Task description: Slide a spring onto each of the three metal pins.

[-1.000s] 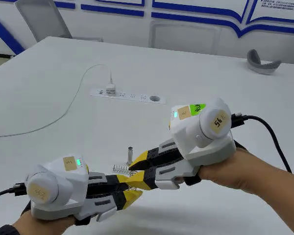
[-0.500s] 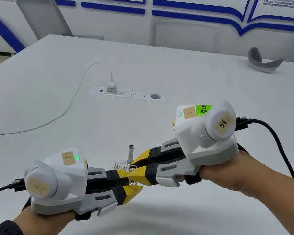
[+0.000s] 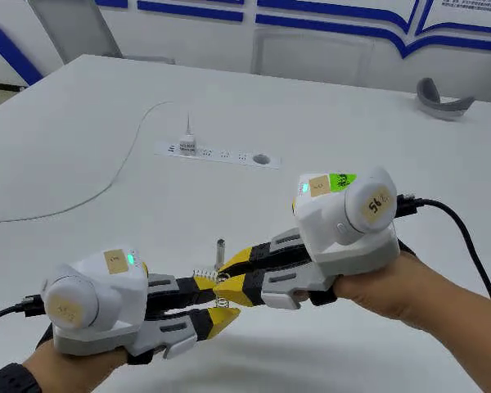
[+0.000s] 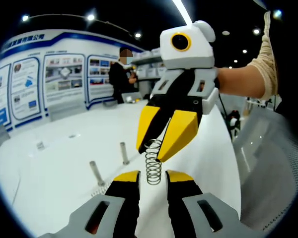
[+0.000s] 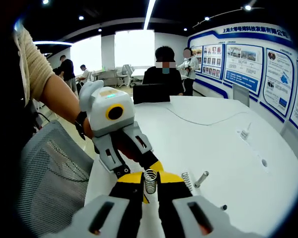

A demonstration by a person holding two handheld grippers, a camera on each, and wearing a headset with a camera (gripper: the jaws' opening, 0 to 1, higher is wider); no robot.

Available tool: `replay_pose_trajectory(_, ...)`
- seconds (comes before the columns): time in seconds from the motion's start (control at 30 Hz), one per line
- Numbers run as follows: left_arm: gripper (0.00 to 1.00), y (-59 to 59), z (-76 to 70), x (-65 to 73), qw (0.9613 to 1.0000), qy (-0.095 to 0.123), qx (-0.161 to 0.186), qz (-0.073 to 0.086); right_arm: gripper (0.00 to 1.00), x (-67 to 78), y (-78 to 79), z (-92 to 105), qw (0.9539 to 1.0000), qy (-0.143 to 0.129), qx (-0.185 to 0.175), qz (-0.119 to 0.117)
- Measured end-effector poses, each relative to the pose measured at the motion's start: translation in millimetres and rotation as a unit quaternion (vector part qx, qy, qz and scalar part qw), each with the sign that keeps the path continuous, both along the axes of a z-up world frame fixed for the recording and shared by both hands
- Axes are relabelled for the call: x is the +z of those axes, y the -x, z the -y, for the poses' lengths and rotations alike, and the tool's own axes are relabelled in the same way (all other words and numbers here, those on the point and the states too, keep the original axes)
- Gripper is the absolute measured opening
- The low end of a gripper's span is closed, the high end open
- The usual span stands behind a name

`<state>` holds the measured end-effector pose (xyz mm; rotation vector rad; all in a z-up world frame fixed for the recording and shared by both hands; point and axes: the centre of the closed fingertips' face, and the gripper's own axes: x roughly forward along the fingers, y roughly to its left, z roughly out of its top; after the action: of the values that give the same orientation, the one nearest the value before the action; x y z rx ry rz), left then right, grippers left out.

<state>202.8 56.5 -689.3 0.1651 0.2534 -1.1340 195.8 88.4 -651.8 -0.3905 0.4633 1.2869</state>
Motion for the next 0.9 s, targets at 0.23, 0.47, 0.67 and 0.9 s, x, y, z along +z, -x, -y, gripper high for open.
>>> replay_pose_trajectory(0.23,0.31,-3.5,-5.6,0.8,0.9999,0.008,0.013,-0.008,0.11,0.7,-3.0,3.7,1.0000,0.000,-0.007,-0.001)
replay_pose_trajectory(0.47,0.44,-10.0,-17.4,0.1,0.9991,0.013,0.038,-0.014,0.11,5.1,-8.8,10.2,0.9998,-0.004,-0.019,0.002)
replay_pose_trajectory(0.67,0.52,-14.4,-26.0,-0.3,0.9982,0.013,0.056,-0.015,0.11,9.3,-15.7,17.2,0.9994,-0.008,-0.032,0.006)
replay_pose_trajectory(0.9,0.59,-19.9,-34.4,-1.7,0.9970,0.013,0.074,-0.018,0.11,16.1,-28.5,30.8,0.9983,-0.013,-0.055,0.013)
